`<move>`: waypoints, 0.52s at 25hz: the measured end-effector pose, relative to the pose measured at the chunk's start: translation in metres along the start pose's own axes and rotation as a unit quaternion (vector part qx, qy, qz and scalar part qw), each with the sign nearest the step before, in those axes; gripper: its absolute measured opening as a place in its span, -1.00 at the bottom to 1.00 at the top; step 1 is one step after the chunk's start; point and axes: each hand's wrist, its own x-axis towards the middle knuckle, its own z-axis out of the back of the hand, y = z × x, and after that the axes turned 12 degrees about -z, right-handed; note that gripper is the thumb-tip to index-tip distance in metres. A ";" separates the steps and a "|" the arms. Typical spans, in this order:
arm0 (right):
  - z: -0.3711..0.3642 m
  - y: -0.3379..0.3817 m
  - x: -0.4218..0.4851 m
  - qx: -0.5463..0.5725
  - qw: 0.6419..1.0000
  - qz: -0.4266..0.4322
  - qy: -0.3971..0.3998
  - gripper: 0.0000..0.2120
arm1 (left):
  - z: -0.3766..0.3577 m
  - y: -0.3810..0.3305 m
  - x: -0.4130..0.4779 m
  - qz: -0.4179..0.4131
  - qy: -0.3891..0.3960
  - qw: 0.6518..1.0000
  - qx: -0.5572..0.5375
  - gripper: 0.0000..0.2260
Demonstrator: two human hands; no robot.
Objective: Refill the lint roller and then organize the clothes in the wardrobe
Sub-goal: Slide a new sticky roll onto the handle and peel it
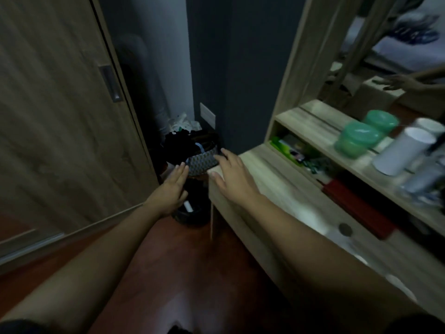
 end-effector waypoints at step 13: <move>0.176 -0.299 -0.231 -0.139 0.984 -0.102 0.039 -0.53 | -0.194 -0.338 -0.053 -0.042 0.015 0.997 -0.064 -0.41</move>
